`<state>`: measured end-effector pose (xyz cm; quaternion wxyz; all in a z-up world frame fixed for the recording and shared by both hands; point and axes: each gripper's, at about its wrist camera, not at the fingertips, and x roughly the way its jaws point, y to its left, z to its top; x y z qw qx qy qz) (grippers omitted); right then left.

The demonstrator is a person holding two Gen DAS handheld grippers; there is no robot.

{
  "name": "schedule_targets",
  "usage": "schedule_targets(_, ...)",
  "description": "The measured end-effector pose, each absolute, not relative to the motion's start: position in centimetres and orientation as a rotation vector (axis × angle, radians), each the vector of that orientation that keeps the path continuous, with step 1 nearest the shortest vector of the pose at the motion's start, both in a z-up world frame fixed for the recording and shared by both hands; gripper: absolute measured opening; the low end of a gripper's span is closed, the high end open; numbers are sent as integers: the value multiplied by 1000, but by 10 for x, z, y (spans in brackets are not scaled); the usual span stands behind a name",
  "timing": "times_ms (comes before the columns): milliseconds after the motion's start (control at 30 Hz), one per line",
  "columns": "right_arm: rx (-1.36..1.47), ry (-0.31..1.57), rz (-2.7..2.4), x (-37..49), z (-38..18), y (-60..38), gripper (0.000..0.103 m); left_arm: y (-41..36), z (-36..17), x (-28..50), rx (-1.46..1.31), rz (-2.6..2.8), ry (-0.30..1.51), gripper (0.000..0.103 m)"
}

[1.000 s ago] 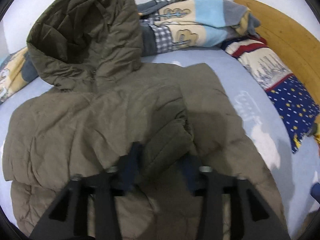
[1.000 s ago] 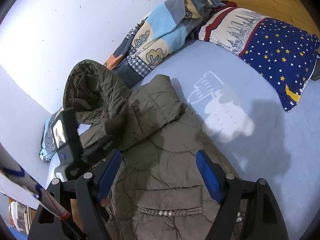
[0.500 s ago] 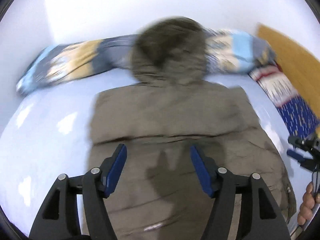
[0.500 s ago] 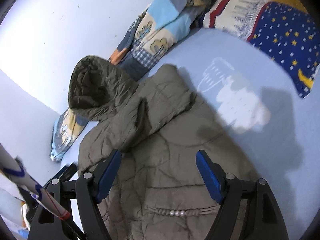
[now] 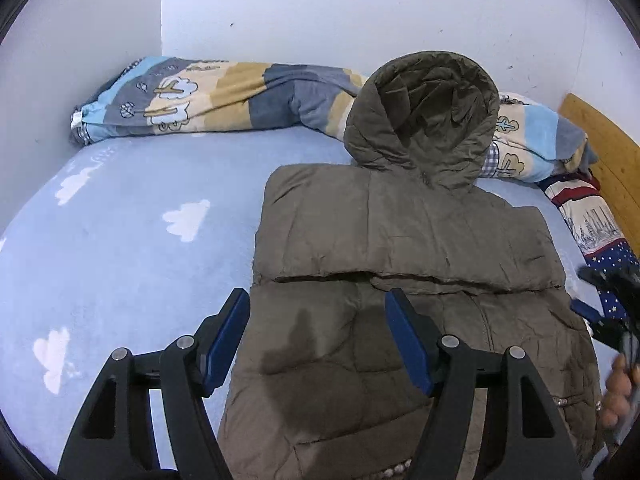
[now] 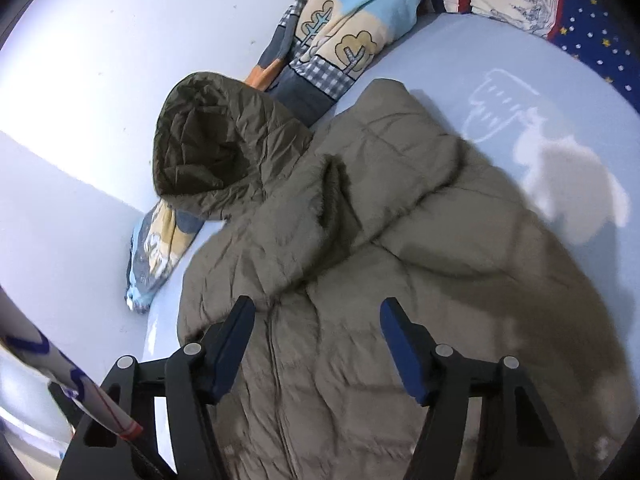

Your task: Fold large clothes

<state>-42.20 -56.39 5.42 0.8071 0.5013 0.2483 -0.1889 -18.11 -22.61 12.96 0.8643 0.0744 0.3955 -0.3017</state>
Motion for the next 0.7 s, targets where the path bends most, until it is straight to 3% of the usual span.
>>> schedule_targets(133,1136,549,-430,-388,37,-588,71,-222,129,-171,118,-605,839,69)
schedule_targets(200,1140,558,-442,-374,30,-597,64,-219,128,-162,105,-574,839,69)
schedule_targets(333,1044,631,-453,-346,31,-603,23,-216,118,-151,90,-543,875,69)
schedule_targets(633,672,852,-646,-316,32,-600,26,-226,112,-155,134,-555,873,69)
schedule_targets(700,636,872,-676,-320,42,-598,44,-228,113,-156,147,-555,861,69)
